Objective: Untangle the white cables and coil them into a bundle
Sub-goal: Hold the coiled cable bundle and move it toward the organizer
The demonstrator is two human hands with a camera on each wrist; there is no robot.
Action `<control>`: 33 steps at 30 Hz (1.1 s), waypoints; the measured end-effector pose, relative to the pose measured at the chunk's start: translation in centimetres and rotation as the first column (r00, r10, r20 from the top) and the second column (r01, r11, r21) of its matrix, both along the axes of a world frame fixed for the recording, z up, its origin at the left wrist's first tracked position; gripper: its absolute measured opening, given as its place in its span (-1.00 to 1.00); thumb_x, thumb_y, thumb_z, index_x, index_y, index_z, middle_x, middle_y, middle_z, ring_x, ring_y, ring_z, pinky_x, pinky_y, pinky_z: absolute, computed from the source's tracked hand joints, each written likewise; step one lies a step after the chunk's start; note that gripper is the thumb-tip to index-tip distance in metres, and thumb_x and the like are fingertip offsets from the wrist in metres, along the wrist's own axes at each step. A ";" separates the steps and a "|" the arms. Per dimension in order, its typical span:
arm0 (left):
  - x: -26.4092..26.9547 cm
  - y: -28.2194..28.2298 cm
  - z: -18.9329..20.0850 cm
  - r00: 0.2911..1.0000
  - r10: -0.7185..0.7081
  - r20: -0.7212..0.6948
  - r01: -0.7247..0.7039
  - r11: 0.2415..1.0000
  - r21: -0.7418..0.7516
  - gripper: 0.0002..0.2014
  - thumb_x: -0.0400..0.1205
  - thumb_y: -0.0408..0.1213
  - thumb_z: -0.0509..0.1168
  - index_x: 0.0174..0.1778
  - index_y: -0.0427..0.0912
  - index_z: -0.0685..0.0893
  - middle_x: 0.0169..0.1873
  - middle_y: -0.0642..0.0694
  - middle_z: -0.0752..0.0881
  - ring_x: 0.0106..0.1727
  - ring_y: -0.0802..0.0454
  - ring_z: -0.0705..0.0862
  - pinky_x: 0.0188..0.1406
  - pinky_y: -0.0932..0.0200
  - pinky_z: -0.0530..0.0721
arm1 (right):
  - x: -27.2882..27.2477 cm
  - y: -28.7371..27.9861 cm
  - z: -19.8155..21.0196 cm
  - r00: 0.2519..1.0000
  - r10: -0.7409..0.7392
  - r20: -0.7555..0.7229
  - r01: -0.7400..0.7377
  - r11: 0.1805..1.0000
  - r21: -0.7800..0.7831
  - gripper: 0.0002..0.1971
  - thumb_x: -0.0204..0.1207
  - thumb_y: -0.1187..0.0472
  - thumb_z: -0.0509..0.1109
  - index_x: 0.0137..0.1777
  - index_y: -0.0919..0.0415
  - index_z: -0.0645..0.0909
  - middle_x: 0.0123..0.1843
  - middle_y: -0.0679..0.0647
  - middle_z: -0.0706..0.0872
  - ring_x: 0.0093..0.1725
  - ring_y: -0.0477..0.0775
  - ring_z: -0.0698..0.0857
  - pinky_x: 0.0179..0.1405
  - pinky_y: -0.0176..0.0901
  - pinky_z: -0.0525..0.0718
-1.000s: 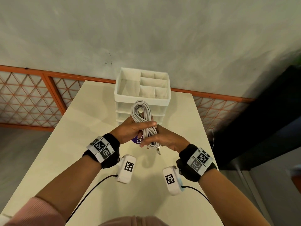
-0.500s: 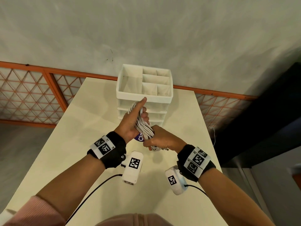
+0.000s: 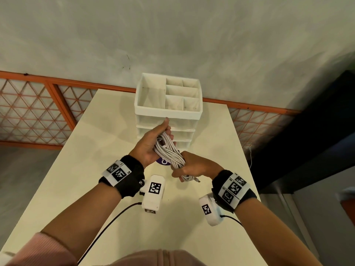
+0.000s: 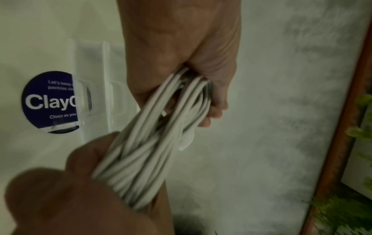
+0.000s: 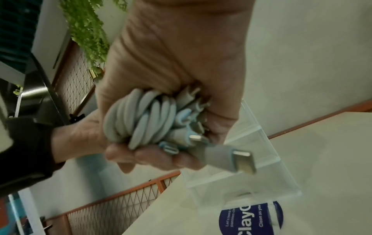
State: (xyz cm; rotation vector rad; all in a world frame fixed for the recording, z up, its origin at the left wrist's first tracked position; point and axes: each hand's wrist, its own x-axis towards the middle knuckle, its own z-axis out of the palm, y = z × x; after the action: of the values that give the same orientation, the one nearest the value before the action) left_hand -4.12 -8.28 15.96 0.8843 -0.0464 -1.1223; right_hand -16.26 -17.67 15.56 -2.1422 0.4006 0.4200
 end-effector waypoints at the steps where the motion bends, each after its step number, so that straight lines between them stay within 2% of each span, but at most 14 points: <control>1: -0.2 -0.2 -0.1 1.000 0.021 -0.005 -0.021 1.000 0.010 -0.64 0.53 0.04 0.38 -0.48 -0.09 0.55 -0.62 0.06 0.51 -0.53 0.14 0.55 -0.18 0.16 0.62 | -0.1 0.1 -0.2 1.000 0.010 0.000 -0.010 1.000 -0.005 -0.73 0.41 0.36 0.43 -0.44 0.11 0.48 -0.58 -0.09 0.64 -0.59 -0.15 0.60 -0.43 -0.31 0.57; 3: -0.5 -0.6 -0.5 0.994 0.105 -0.031 -0.103 0.993 0.059 -0.54 0.53 0.10 0.36 -0.56 -0.10 0.45 -0.70 0.05 0.37 -0.64 0.13 0.40 -0.38 0.21 0.57 | -0.2 0.3 -0.6 1.000 0.017 0.022 -0.017 1.000 -0.025 -0.78 0.44 0.29 0.46 -0.39 0.12 0.54 -0.55 -0.08 0.67 -0.57 -0.17 0.60 -0.39 -0.31 0.59; 5: -0.7 -0.8 -1.1 0.982 0.184 -0.046 -0.178 0.978 0.109 -0.51 0.57 0.07 0.33 -0.59 -0.11 0.40 -0.73 0.06 0.28 -0.71 0.15 0.30 -0.59 0.28 0.49 | -0.6 0.7 -1.1 0.997 -0.007 0.082 0.014 0.996 -0.084 -0.88 0.44 0.19 0.49 -0.11 0.15 0.60 -0.37 0.03 0.75 -0.50 -0.12 0.66 -0.33 -0.24 0.66; 7: -0.9 -1.0 -1.6 0.974 0.220 -0.062 -0.209 0.968 0.142 -0.52 0.61 0.01 0.32 -0.57 -0.12 0.37 -0.75 0.06 0.25 -0.74 0.16 0.25 -0.68 0.35 0.40 | -0.9 0.9 -2.2 0.990 -0.006 0.140 0.045 0.959 -0.281 -0.71 0.45 0.12 0.45 0.14 0.15 0.55 -0.20 0.16 0.79 -0.37 0.07 0.73 -0.24 -0.13 0.67; 10: -1.2 -1.7 -2.2 0.968 0.237 -0.079 -0.219 0.958 0.185 -0.54 0.65 -0.12 0.28 -0.56 -0.13 0.35 -0.79 0.05 0.25 -0.77 0.16 0.22 -0.73 0.39 0.35 | -1.3 1.1 -3.4 0.992 0.036 0.119 0.035 0.834 -0.551 -0.57 0.46 0.11 0.37 0.31 0.17 0.47 -0.04 0.26 0.76 -0.11 0.34 0.70 -0.21 -0.13 0.49; 15: -1.2 -3.0 -3.2 0.964 0.256 -0.073 -0.232 0.944 0.235 -0.60 0.66 -0.25 0.23 -0.52 -0.11 0.34 -0.81 0.08 0.26 -0.78 0.16 0.21 -0.74 0.41 0.31 | -1.4 0.6 -3.9 0.990 -0.031 0.138 0.106 0.806 -0.583 -0.71 0.45 0.09 0.36 0.11 0.19 0.53 0.03 0.17 0.72 0.02 0.28 0.66 -0.13 -0.11 0.42; 18: -1.1 -4.1 -3.4 0.962 0.265 -0.068 -0.241 0.938 0.247 -0.60 0.64 -0.27 0.22 -0.54 -0.12 0.35 -0.81 0.07 0.25 -0.78 0.16 0.21 -0.72 0.40 0.27 | -1.4 0.1 -4.7 0.983 -0.053 0.173 0.156 0.732 -0.663 -0.66 0.52 0.05 0.30 0.22 0.21 0.49 0.07 0.18 0.73 0.07 0.29 0.66 -0.01 -0.05 0.47; 22: -0.7 -5.3 -4.8 0.974 0.207 -0.096 -0.179 0.954 0.240 -0.61 0.64 -0.26 0.22 -0.53 -0.13 0.37 -0.80 0.07 0.28 -0.77 0.15 0.26 -0.70 0.38 0.34 | -1.5 -1.6 -5.7 0.992 -0.053 0.115 0.107 0.841 -0.531 -0.52 0.57 -0.18 0.26 0.21 0.25 0.48 0.03 0.25 0.73 0.00 0.32 0.66 -0.12 -0.05 0.44; 25: -0.3 -5.8 -6.8 0.981 0.116 -0.155 -0.086 0.978 0.189 -0.64 0.68 -0.17 0.18 -0.46 -0.13 0.43 -0.74 0.05 0.43 -0.67 0.14 0.44 -0.59 0.33 0.54 | -1.3 -3.0 -6.1 0.997 -0.063 0.034 0.071 0.937 -0.342 -0.62 0.58 -0.09 0.30 0.09 0.25 0.53 -0.14 0.21 0.73 -0.18 0.23 0.69 -0.21 -0.10 0.51; 27: 0.5 -6.3 -8.3 0.991 0.051 -0.120 -0.028 0.982 0.189 -0.63 0.71 -0.02 0.12 -0.31 -0.17 0.55 -0.55 -0.01 0.61 -0.43 0.07 0.64 -0.35 0.19 0.65 | -1.0 -3.9 -6.7 0.995 -0.103 0.000 0.101 0.975 -0.196 -0.74 0.57 0.01 0.33 -0.04 0.23 0.54 -0.30 0.13 0.70 -0.37 0.10 0.67 -0.25 -0.06 0.62; 28: 0.9 -6.3 -9.0 0.995 0.027 -0.093 -0.007 0.977 0.211 -0.57 0.70 0.08 0.08 -0.16 -0.21 0.61 -0.37 -0.07 0.70 -0.26 0.02 0.70 -0.23 0.10 0.65 | -1.0 -4.3 -6.8 0.992 -0.128 -0.010 0.125 0.981 -0.147 -0.79 0.57 0.04 0.34 -0.10 0.20 0.53 -0.35 0.10 0.69 -0.44 0.05 0.64 -0.29 -0.08 0.63; 30: 1.6 -6.4 -10.2 0.998 0.000 -0.065 0.015 0.971 0.238 -0.36 0.65 0.25 0.00 0.21 -0.30 0.58 0.02 -0.20 0.67 -0.05 -0.06 0.68 -0.13 0.04 0.63 | -1.0 -5.2 -7.2 0.985 -0.170 -0.021 0.167 0.982 -0.088 -0.83 0.56 0.09 0.35 -0.16 0.16 0.50 -0.42 0.05 0.65 -0.51 -0.02 0.59 -0.38 -0.16 0.59; 31: 1.9 -6.4 -10.5 0.998 0.023 -0.065 -0.008 0.974 0.225 -0.33 0.64 0.27 0.00 0.30 -0.30 0.53 0.10 -0.20 0.61 -0.04 -0.04 0.65 -0.12 0.06 0.63 | -1.1 -5.6 -7.3 0.982 -0.189 -0.026 0.186 0.980 -0.074 -0.83 0.56 0.10 0.36 -0.16 0.15 0.49 -0.43 0.04 0.64 -0.52 -0.04 0.58 -0.40 -0.20 0.57; 33: 2.3 -6.3 -10.8 0.989 0.131 -0.068 -0.116 0.974 0.194 -0.46 0.68 0.18 0.02 0.11 -0.30 0.54 0.05 -0.09 0.62 -0.07 0.03 0.63 -0.11 0.14 0.59 | -1.4 -6.3 -7.3 0.978 -0.205 -0.032 0.203 0.977 -0.066 -0.84 0.56 0.09 0.37 -0.18 0.09 0.49 -0.43 0.03 0.65 -0.52 -0.04 0.58 -0.39 -0.21 0.57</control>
State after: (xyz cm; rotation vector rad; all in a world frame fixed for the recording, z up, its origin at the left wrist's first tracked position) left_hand -1.78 -14.60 5.16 0.9968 0.1828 -1.0557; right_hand -17.65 -23.96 8.22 -2.1290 0.6567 0.3352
